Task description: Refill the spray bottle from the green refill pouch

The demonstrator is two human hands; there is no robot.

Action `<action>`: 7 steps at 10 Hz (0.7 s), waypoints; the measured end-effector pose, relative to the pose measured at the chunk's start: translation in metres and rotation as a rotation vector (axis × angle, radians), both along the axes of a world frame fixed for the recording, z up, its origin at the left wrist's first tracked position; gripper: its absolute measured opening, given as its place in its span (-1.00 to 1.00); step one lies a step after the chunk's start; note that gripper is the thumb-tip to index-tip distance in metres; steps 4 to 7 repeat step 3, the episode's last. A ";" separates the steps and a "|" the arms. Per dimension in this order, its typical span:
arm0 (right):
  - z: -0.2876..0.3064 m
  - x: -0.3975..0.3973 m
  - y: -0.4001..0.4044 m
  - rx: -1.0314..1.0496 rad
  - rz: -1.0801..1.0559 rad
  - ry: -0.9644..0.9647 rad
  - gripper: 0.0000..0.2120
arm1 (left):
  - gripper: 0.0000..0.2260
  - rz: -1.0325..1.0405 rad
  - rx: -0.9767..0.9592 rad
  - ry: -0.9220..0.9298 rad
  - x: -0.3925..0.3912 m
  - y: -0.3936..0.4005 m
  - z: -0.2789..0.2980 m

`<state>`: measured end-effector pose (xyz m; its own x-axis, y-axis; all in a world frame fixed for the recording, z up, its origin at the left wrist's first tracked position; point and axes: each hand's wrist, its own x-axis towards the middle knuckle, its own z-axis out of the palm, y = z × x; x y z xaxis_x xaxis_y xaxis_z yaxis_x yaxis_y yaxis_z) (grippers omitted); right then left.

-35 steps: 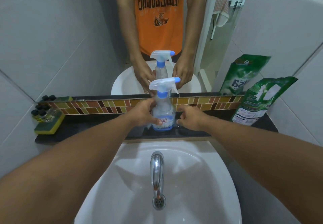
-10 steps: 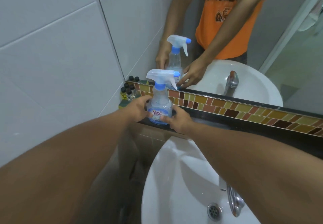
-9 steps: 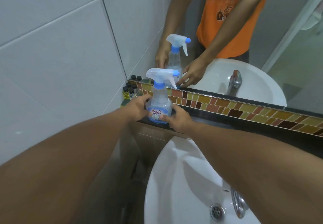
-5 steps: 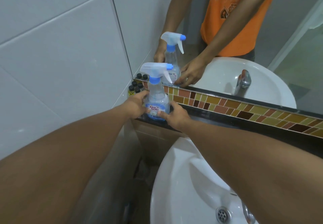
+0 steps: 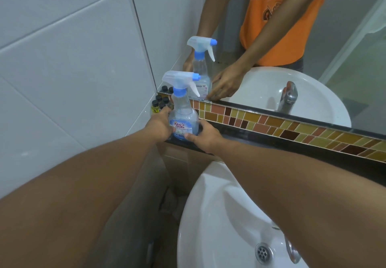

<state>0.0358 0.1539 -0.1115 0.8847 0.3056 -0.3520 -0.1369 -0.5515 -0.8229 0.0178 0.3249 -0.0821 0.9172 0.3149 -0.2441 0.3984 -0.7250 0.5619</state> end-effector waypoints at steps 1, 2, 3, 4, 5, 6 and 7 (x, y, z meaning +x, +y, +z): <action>0.002 -0.001 -0.010 -0.067 0.004 -0.003 -0.31 | -0.49 0.030 0.012 0.013 -0.006 -0.004 -0.001; 0.012 -0.005 -0.028 -0.167 0.012 -0.009 -0.26 | -0.50 0.027 0.074 0.059 -0.016 -0.011 -0.001; 0.016 -0.006 -0.047 -0.222 -0.005 -0.008 -0.31 | -0.54 0.021 0.058 0.067 -0.024 -0.019 -0.004; 0.016 -0.006 -0.047 -0.222 -0.005 -0.008 -0.31 | -0.54 0.021 0.058 0.067 -0.024 -0.019 -0.004; 0.016 -0.006 -0.047 -0.222 -0.005 -0.008 -0.31 | -0.54 0.021 0.058 0.067 -0.024 -0.019 -0.004; 0.016 -0.006 -0.047 -0.222 -0.005 -0.008 -0.31 | -0.54 0.021 0.058 0.067 -0.024 -0.019 -0.004; 0.016 -0.006 -0.047 -0.222 -0.005 -0.008 -0.31 | -0.54 0.021 0.058 0.067 -0.024 -0.019 -0.004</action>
